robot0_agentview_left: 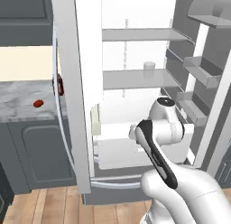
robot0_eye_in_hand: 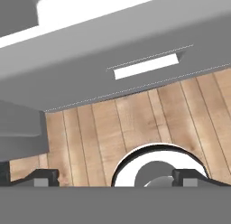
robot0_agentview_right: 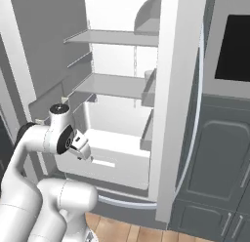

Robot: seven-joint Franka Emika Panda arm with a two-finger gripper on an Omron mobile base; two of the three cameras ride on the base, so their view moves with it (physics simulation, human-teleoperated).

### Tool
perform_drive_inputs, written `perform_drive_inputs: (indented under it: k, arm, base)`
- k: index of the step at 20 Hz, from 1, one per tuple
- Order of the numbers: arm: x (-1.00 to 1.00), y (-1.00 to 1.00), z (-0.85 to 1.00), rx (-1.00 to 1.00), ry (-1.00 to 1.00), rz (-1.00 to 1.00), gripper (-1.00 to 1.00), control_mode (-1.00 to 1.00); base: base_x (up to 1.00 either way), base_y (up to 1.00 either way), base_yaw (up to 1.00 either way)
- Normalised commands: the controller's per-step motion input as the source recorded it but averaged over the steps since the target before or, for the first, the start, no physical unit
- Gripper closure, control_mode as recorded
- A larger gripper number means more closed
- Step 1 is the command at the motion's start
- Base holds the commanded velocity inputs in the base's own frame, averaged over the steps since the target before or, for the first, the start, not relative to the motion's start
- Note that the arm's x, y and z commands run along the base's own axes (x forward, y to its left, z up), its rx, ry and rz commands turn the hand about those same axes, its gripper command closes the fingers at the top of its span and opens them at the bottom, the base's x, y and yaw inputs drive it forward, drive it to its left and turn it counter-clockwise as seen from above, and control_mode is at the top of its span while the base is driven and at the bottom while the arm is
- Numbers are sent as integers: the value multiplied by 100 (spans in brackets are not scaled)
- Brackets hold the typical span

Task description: Place the bell pepper and cucumber inside the fridge drawer. Close the drawer after placing the vegetables.

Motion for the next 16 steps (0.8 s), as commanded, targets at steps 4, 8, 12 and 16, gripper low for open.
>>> perform_drive_inputs:
  k: [4,8,12,16]
  arm:
    - [0,0,0,0,0,0,-100,100]
    - [0,0,0,0,0,0,-100,100]
    - [0,0,0,0,0,0,-100,100]
    - [0,0,0,0,0,0,-100,100]
  base:
    - [-69,68,31]
    - [-66,50,56]
    - [-52,51,65]
    - [-13,71,62]
